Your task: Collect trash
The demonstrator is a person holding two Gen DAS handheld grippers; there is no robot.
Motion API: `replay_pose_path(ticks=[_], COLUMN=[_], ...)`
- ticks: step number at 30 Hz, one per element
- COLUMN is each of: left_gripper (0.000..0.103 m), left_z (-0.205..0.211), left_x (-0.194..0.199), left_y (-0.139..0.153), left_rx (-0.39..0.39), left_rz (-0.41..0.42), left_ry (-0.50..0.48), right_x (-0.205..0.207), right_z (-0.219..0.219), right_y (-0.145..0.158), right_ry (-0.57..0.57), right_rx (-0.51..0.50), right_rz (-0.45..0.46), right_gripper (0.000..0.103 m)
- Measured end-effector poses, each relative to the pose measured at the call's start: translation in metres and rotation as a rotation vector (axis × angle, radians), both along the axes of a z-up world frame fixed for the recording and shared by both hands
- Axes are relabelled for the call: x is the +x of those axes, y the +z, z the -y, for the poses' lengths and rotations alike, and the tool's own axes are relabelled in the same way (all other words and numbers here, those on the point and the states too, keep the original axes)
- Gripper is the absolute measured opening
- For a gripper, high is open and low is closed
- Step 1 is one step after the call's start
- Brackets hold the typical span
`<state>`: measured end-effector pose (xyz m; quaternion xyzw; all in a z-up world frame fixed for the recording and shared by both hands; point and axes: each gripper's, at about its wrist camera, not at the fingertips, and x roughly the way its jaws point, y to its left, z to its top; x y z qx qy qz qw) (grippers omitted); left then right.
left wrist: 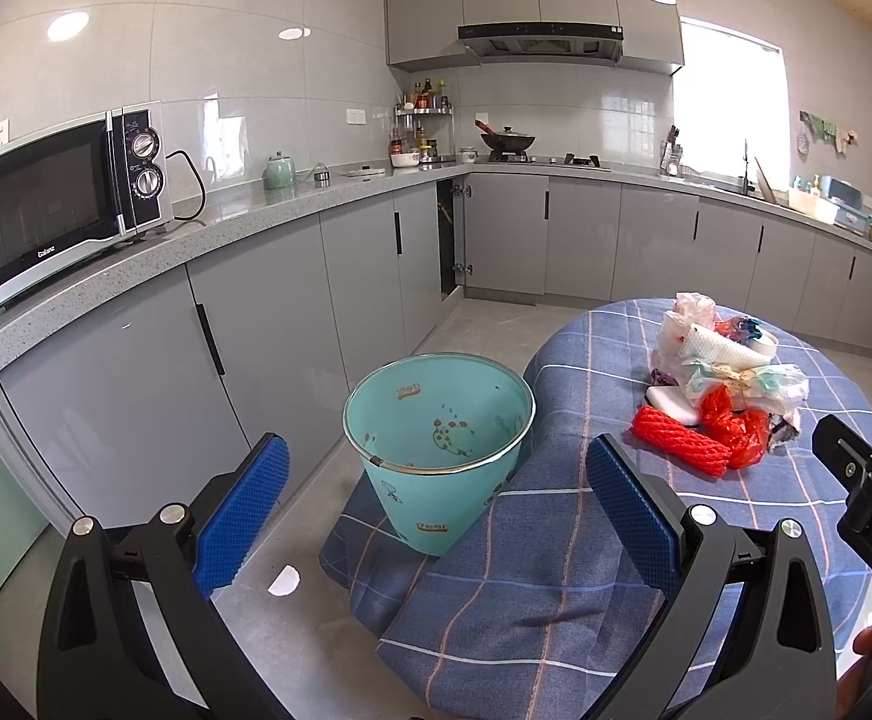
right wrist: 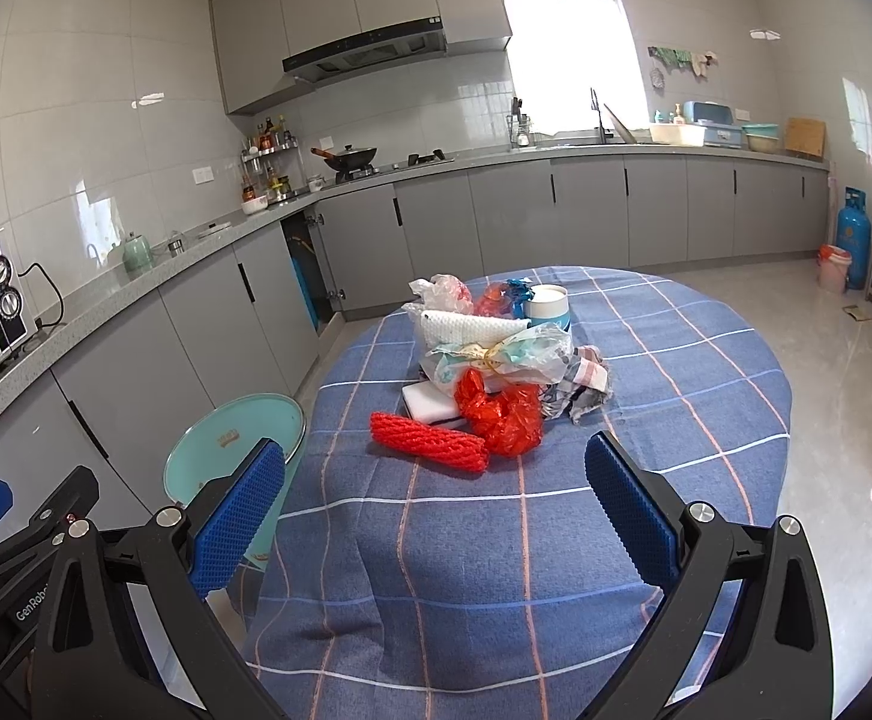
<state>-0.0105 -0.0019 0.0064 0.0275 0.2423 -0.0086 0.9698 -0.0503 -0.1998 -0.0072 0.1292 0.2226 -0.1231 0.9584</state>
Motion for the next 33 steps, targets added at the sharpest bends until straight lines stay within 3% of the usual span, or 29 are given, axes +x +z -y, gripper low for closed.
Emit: replay_pose_path(ticks=[20,26,33], left_gripper=[0.097,0.097,0.097], left_z=[0.003,0.016,0.041], left_x=[0.004,0.016,0.048], left_y=[-0.007,-0.026,-0.063], left_rx=[-0.001,0.002,0.004], left_rz=[-0.015,-0.020,-0.110], left_ry=[-0.006,-0.068,-0.153], right_x=[0.006,0.017,0.039], right_z=[0.007,0.032,0.083], right_y=[-0.007,-0.027,-0.064], right_ry=[0.000,-0.023,-0.102], right_rx=[0.013,0.029,0.094], right_rz=[-0.018,-0.061,-0.138], right_gripper=[0.099,0.099,0.099])
